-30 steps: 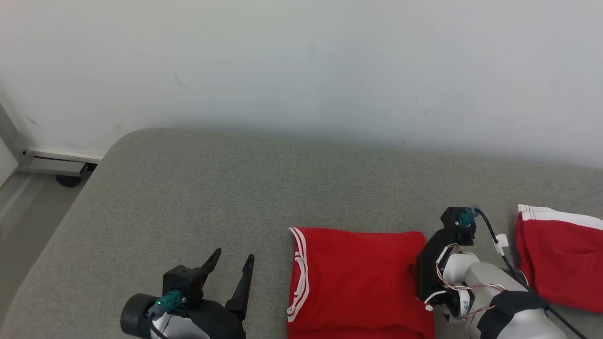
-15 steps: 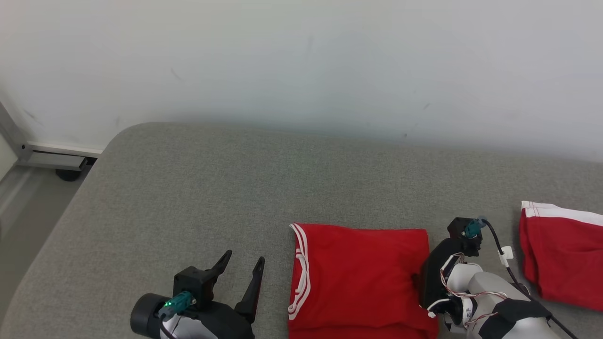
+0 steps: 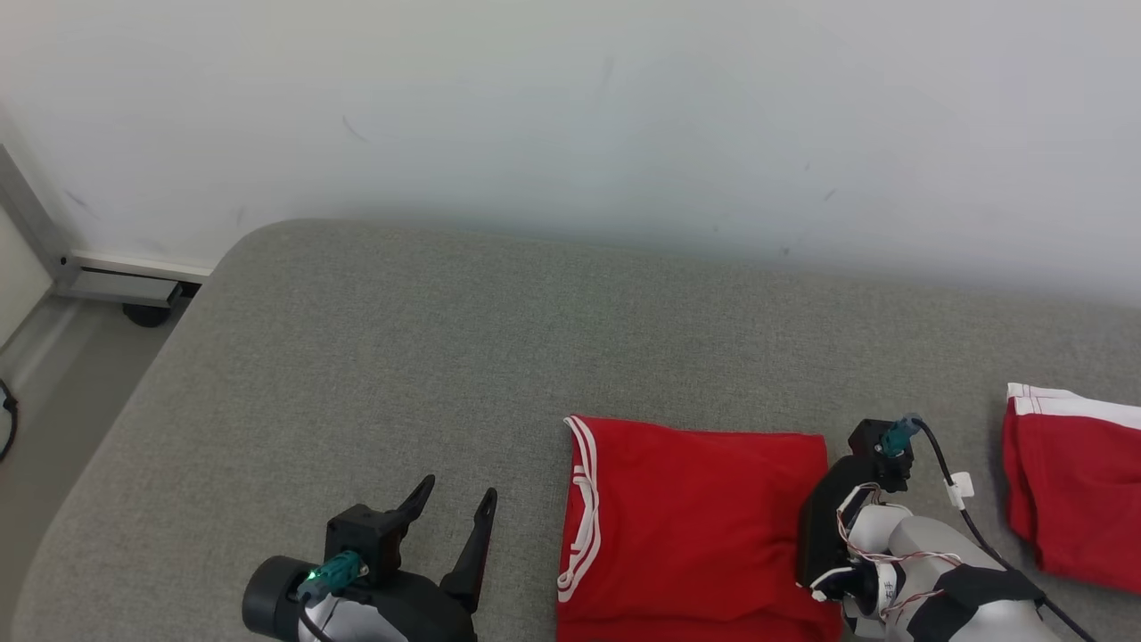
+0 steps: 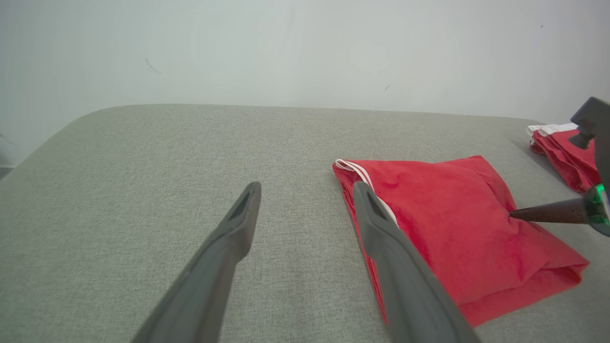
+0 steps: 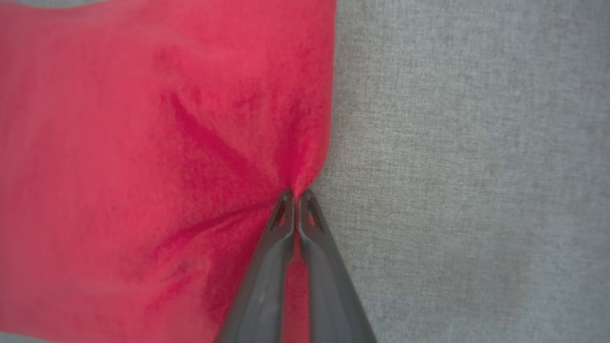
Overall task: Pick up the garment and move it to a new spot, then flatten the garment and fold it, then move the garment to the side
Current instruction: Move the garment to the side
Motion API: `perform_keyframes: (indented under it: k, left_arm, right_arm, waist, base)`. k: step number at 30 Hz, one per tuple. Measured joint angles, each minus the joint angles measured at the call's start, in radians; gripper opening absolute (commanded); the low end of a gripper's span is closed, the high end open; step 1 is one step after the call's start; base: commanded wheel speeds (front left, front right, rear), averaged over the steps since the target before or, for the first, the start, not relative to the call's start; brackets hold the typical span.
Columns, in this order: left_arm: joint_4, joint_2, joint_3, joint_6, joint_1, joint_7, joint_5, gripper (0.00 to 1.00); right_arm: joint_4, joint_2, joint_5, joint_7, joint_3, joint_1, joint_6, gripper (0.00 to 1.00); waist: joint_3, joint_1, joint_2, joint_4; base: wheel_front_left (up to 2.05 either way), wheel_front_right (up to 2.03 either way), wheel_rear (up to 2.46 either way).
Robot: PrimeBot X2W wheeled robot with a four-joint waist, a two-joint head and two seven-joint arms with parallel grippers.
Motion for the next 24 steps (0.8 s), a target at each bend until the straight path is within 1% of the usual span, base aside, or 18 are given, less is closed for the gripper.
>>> perform_keyframes:
  k: [4, 8, 13, 20, 24]
  left_arm:
    - [0.001, 0.0, 0.001, 0.0, 0.0, 0.0, 0.0, 1.0]
    - [0.002, 0.004, 0.014, 0.001, 0.0, 0.0, 0.0, 1.0]
    - [0.003, 0.005, 0.022, 0.002, 0.0, -0.002, -0.004, 1.0]
    - [-0.002, 0.005, 0.02, 0.003, 0.002, -0.003, -0.006, 1.0]
    - [-0.007, 0.005, 0.018, 0.003, 0.004, -0.003, -0.006, 1.0]
  right_arm:
    - [0.0, -0.011, -0.016, 0.004, 0.008, -0.019, 0.0, 0.0]
    - [-0.005, -0.043, -0.042, 0.004, 0.016, -0.074, 0.0, 0.0]
    - [-0.013, -0.098, -0.045, 0.004, 0.005, -0.101, 0.0, 0.0]
    - [-0.017, -0.184, -0.06, -0.002, -0.038, -0.145, 0.0, 0.0]
    - [-0.014, -0.222, -0.074, -0.002, -0.059, -0.181, 0.0, 0.0]
  waist:
    - [0.0, 0.0, 0.0, 0.0]
    - [-0.003, 0.0, 0.0, -0.008]
    - [-0.008, 0.0, 0.0001, -0.03]
    - [-0.016, 0.0, 0.0, -0.067]
    - [-0.015, 0.0, 0.0, -0.085]
  base:
    - [0.0, 0.0, 0.0]
    - [0.0, 0.0, 0.0]
    - [0.0, 0.0, 0.0]
    - [0.0, 0.0, 0.0]
    - [0.0, 0.0, 0.0]
